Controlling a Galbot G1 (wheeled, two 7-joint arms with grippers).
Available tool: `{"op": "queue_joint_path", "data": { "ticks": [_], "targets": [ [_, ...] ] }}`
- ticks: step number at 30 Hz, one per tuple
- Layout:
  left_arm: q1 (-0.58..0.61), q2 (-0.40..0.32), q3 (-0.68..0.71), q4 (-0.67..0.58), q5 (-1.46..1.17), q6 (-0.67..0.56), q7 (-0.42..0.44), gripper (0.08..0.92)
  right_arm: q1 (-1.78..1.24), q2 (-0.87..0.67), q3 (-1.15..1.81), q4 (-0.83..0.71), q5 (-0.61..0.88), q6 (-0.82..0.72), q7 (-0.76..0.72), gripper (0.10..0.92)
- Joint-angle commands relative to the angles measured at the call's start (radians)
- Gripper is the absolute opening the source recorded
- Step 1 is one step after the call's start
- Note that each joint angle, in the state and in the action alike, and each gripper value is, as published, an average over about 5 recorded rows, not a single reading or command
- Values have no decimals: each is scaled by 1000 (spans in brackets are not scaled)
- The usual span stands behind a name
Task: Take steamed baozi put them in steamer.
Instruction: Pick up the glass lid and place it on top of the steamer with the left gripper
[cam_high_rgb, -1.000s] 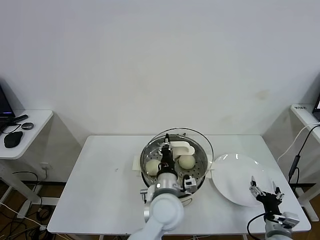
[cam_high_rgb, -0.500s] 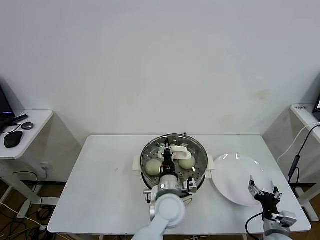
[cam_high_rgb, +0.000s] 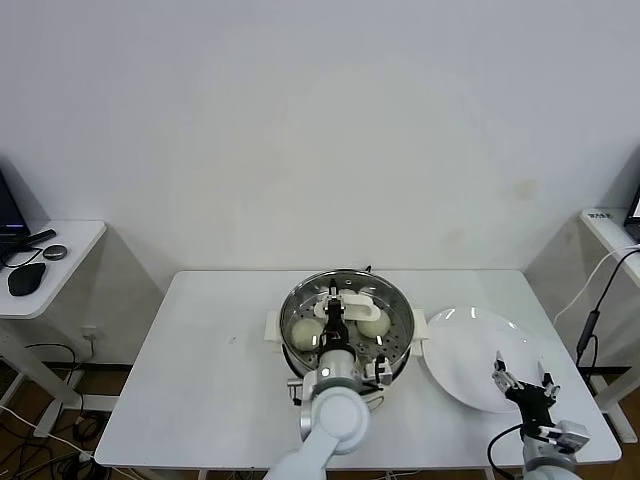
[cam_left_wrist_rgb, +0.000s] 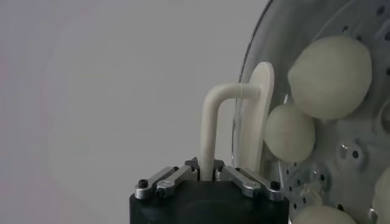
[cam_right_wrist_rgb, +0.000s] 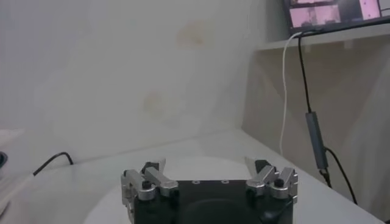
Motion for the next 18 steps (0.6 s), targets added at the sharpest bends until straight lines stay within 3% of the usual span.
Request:
{"op": "queue_joint_path", "data": {
  "ticks": [1,9,18],
  "targets": [
    [8,0,2,2,-1,1,-1,181,-2,0,-2,1,0,1,-1,823],
    [57,33,35,-108,-46,-3,-13,213,-7,-2,0,2,2,4,-1,823],
    [143,96,67,-300,-96,-3,70,482,-6,0,-1,3,0,4,0,823]
  ]
}}
